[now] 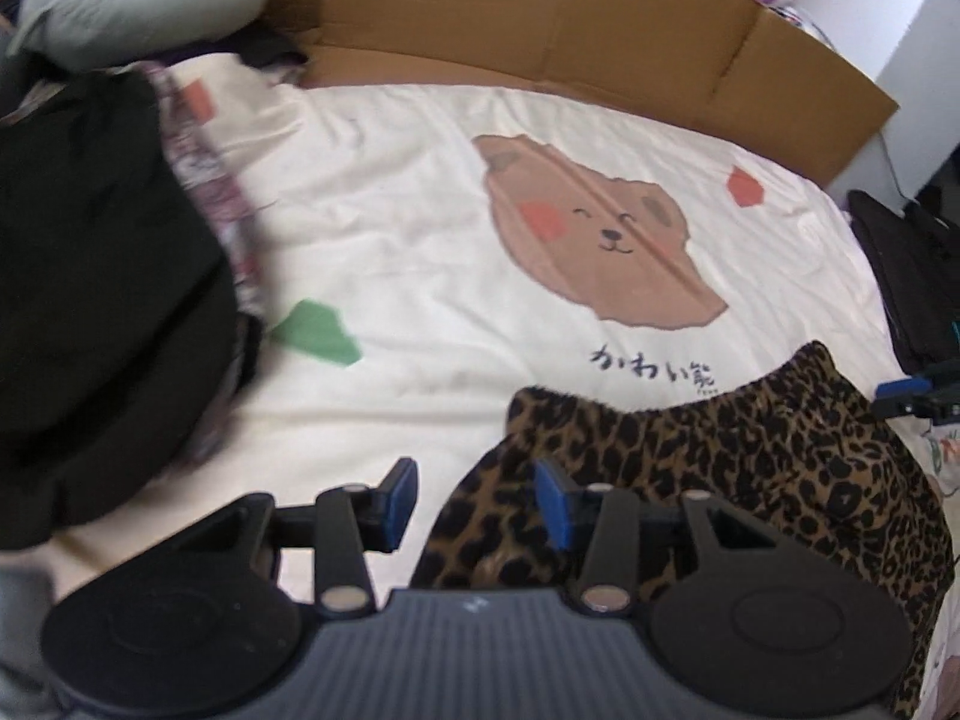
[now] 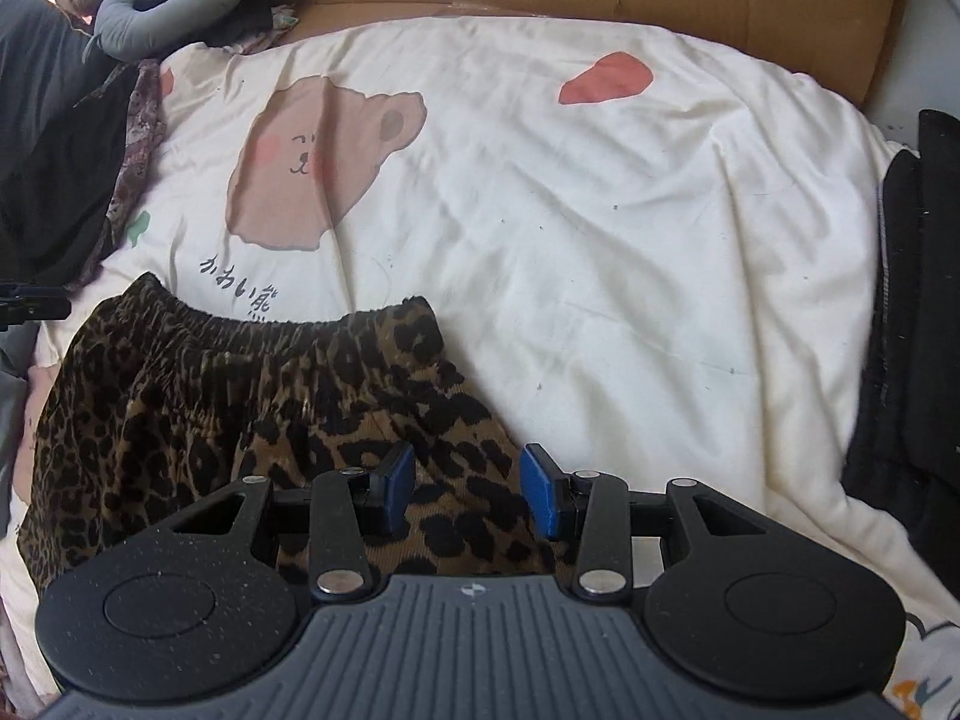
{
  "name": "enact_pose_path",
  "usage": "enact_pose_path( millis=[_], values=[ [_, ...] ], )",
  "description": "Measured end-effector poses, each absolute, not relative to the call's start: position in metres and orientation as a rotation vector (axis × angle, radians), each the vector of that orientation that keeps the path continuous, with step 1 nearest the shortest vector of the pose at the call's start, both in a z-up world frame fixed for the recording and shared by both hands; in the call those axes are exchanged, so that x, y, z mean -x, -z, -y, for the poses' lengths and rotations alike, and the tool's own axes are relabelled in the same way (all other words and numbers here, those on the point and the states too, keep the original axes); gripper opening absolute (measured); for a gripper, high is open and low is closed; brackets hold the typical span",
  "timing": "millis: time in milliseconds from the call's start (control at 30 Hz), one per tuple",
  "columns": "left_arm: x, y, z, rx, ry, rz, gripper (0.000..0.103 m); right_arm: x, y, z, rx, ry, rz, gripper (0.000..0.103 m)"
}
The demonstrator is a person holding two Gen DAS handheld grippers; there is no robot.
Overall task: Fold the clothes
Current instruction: 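Position both open grippers over the leopard garment waistband, then close both grippers on the elastic waistband of the leopard skirt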
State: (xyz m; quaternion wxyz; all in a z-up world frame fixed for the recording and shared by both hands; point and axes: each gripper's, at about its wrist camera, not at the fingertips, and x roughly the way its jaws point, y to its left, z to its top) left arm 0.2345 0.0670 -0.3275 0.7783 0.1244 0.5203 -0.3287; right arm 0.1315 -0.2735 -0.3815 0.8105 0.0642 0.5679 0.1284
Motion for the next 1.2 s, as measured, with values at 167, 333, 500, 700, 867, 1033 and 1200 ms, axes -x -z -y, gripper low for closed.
enact_pose_path(
  millis=[167, 333, 500, 700, 867, 1033, 1200],
  values=[
    [-0.246, 0.335, -0.057, -0.224, 0.747, -1.118, 0.047, -0.140, 0.385, 0.267, -0.076, -0.326, -1.190, 0.047],
    [-0.244, 0.348, -0.055, -0.255, 0.767, -1.154, 0.047, -0.149, 0.390, 0.266, -0.084, -0.355, -1.176, 0.047],
    [-0.242, 0.360, -0.059, -0.247, 0.767, -1.188, 0.047, -0.154, 0.394, 0.264, -0.115, -0.414, -1.161, 0.058],
    [-0.240, 0.369, -0.050, -0.270, 0.774, -1.176, 0.047, -0.154, 0.404, 0.252, -0.084, -0.430, -1.166, 0.059],
    [-0.241, 0.378, -0.047, -0.296, 0.793, -1.204, 0.044, -0.152, 0.406, 0.248, -0.079, -0.454, -1.149, 0.058],
    [-0.234, 0.383, -0.045, -0.340, 0.819, -1.203, 0.039, -0.149, 0.409, 0.246, -0.048, -0.468, -1.140, 0.056],
    [-0.236, 0.385, -0.044, -0.355, 0.818, -1.205, 0.040, -0.155, 0.415, 0.248, -0.060, -0.477, -1.154, 0.056]
  ],
)
